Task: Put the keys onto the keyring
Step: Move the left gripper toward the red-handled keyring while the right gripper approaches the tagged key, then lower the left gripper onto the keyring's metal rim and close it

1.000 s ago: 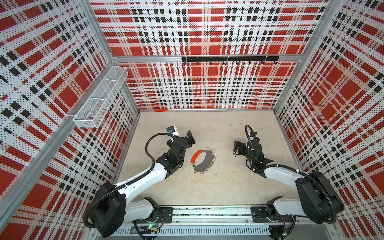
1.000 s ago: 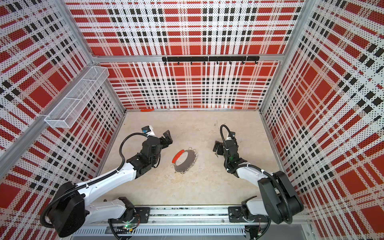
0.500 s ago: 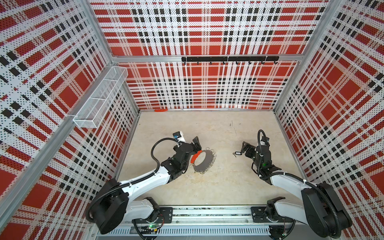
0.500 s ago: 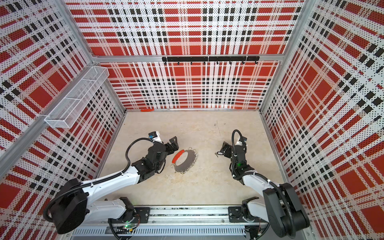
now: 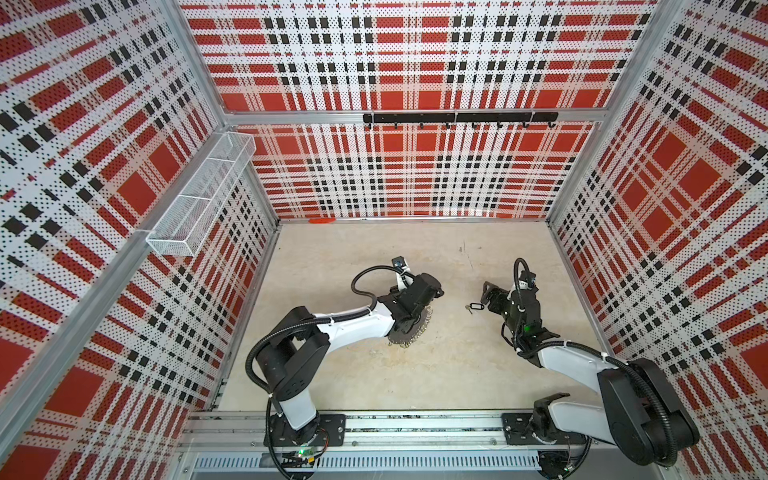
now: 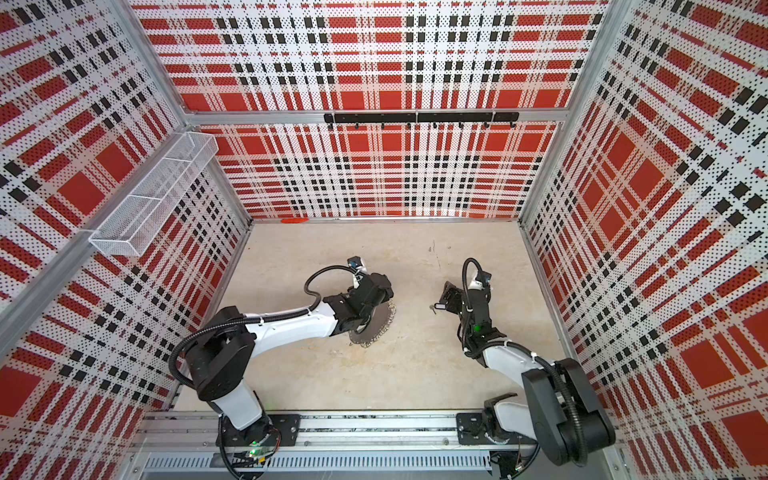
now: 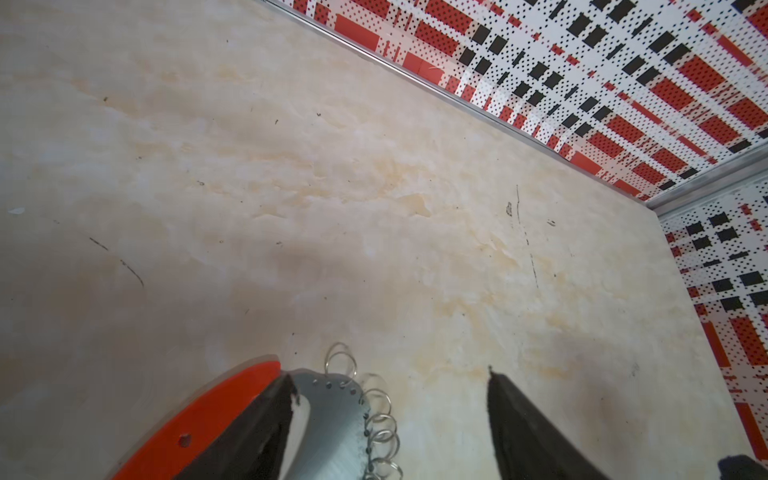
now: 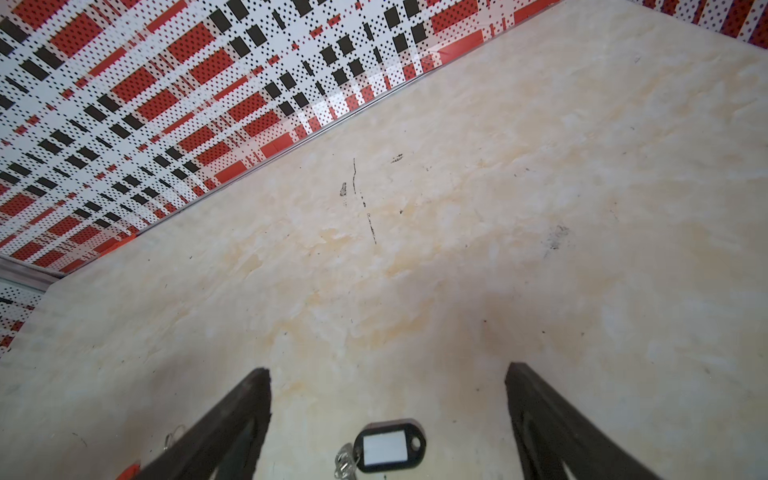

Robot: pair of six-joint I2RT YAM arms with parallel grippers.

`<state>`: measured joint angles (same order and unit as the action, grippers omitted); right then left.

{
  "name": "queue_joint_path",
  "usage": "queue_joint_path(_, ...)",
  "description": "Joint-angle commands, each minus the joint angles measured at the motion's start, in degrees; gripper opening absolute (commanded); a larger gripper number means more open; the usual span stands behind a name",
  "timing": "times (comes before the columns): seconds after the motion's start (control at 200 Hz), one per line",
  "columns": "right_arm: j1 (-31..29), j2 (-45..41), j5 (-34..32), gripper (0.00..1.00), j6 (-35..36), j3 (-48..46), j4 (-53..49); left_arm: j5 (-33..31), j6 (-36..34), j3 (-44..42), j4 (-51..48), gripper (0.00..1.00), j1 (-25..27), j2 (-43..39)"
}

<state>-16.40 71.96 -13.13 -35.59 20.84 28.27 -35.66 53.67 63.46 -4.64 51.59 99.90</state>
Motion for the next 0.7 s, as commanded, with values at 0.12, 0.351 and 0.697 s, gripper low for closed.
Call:
queue_joint_path(0.12,-0.6,-4.1,-4.3,0.89,1.3,0.1,-0.8,1.4,1.4,5.5,-6.5,0.66,-0.1,6.4)
queue_joint_path(0.351,-0.6,-2.3,-3.7,0.87,0.7,0.2,0.6,5.4,4.6,11.2,-10.3,0.60,-1.6,12.0)
queue_joint_path(0.697,-4.6,-0.8,-8.4,0.87,3.5,2.7,-1.8,7.5,3.2,28.4,-31.9,0.63,-3.6,20.9)
